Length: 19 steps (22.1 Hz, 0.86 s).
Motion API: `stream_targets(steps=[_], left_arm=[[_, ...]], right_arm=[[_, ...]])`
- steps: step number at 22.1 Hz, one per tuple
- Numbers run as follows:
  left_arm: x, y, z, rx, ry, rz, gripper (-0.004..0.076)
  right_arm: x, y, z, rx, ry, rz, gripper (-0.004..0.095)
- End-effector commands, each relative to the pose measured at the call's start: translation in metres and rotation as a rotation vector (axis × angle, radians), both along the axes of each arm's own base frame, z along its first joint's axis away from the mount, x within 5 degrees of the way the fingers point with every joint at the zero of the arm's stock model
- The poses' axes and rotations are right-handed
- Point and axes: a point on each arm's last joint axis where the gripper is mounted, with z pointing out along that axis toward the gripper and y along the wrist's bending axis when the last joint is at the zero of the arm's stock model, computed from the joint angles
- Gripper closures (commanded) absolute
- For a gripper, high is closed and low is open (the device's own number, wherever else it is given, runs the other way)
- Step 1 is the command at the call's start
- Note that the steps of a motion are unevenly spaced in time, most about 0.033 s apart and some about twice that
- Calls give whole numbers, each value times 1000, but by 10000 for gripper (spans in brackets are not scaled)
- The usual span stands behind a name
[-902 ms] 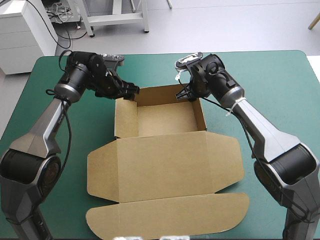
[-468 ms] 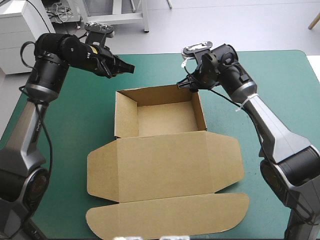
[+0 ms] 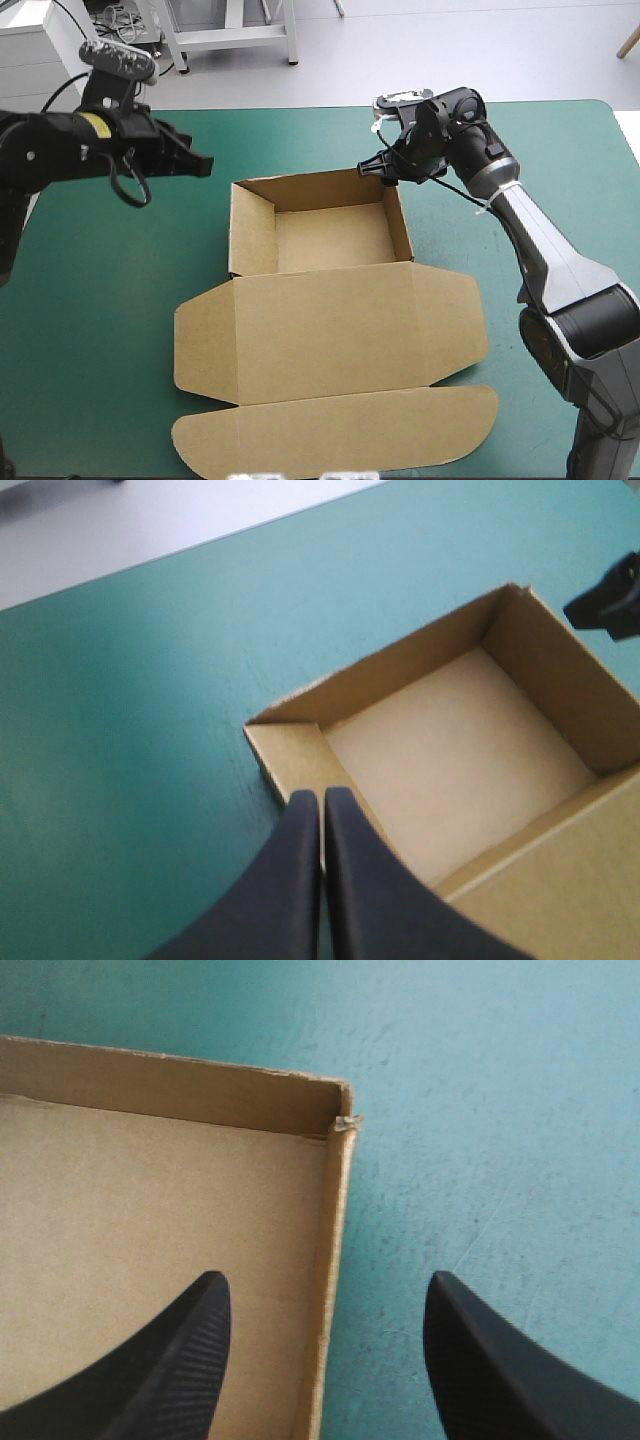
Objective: Fold the box
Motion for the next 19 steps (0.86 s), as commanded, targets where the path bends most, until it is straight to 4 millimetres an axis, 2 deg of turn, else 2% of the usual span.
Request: stream_targets(steps=[1, 5, 6, 9, 11, 13, 14, 16, 18, 19], left_arm=[[-35, 10, -7, 14, -1, -16, 731], [-57, 19, -28, 21, -15, 0, 732], [-67, 23, -42, 15, -24, 5, 732], [-77, 26, -64, 17, -16, 11, 731], [-86, 30, -86, 18, -8, 15, 731], [-97, 33, -109, 21, 3, 19, 732], [-103, 36, -125, 25, 18, 21, 731], [-115, 40, -146, 33, 49, 24, 732], [-129, 44, -167, 41, 74, 23, 731], [-137, 47, -175, 37, 76, 25, 731]], right_arm=[[-2, -1, 7, 33, -33, 5, 371], [1, -1, -23, -8, 53, 3, 371], [-1, -1, -33, -21, 84, 3, 371], [-2, -1, -40, -22, 111, 4, 371], [-2, 1, -41, -5, 117, 5, 381], [-2, 1, -41, -5, 118, 5, 500], [-2, 1, -42, -11, 117, 16, 642], [0, 2, -46, -16, 128, 27, 804], [3, 3, -53, -20, 144, 27, 887], [4, 4, -56, -15, 153, 21, 890]])
